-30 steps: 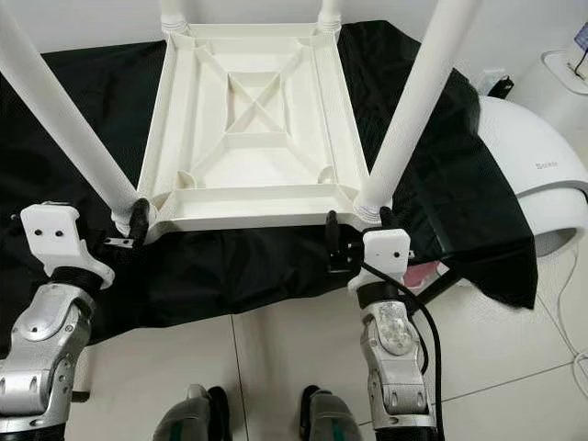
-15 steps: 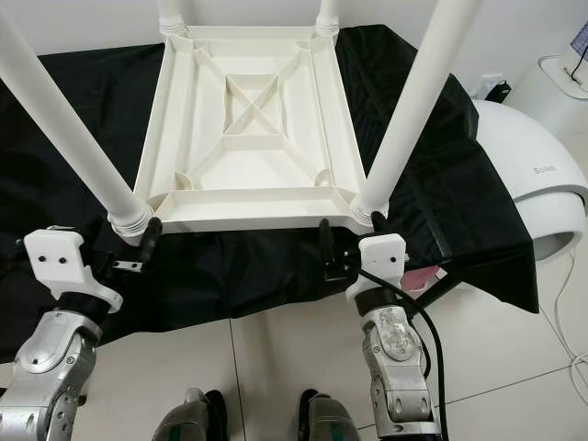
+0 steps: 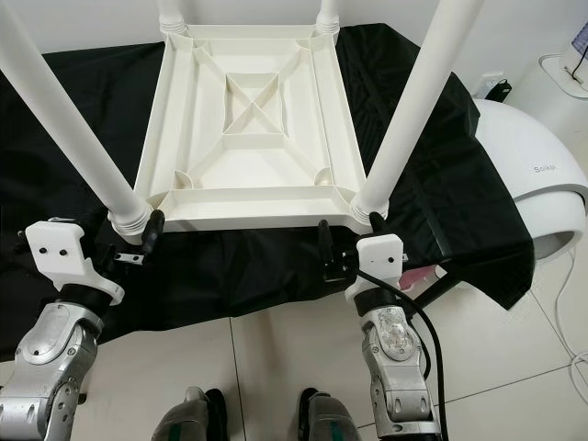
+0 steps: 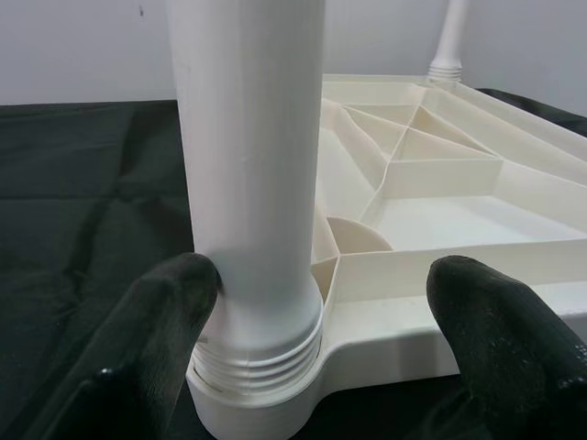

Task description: Building children table

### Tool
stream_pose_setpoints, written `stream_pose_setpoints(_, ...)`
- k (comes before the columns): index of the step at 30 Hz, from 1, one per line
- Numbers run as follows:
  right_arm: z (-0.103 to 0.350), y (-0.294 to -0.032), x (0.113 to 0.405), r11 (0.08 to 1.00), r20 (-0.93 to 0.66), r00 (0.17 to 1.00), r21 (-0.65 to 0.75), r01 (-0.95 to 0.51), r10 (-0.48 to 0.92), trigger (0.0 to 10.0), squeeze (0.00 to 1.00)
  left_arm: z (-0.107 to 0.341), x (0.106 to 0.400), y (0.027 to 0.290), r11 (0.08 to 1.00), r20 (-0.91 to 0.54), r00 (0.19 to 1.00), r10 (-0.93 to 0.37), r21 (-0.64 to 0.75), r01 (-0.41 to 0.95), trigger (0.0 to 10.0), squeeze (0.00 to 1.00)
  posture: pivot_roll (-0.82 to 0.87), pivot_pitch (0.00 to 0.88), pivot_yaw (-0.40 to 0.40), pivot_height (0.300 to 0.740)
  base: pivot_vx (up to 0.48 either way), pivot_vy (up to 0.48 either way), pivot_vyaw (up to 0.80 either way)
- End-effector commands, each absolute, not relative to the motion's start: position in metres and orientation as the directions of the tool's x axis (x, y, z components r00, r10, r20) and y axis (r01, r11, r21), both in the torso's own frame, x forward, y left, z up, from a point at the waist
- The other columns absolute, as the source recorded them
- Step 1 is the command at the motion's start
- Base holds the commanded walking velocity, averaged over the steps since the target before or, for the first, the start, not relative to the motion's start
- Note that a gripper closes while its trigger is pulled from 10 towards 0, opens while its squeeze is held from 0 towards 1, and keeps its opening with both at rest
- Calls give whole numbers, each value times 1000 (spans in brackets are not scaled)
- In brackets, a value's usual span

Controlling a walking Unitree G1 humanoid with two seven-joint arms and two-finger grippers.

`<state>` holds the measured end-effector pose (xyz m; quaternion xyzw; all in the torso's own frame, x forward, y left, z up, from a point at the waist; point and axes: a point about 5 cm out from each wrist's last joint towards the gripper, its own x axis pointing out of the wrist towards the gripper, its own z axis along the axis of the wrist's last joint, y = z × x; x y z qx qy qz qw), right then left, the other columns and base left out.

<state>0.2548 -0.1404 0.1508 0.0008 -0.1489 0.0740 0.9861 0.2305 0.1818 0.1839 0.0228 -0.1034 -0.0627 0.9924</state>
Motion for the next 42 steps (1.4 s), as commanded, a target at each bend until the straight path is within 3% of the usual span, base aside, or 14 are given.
stream_pose_setpoints(1, 147, -143, 253, 991, 277, 952, -9, -135, 132, 10000, 0, 181, 231, 181, 985, 193, 967, -168, 72, 157, 10000, 0, -28, 187, -13, 740, 0, 0, 0)
stream_pose_setpoints(42, 146, -151, 256, 994, 250, 963, -7, -105, 104, 10000, 0, 183, 240, 178, 984, 206, 962, -177, 62, 168, 10000, 0, -44, 196, -10, 740, 0, 0, 0)
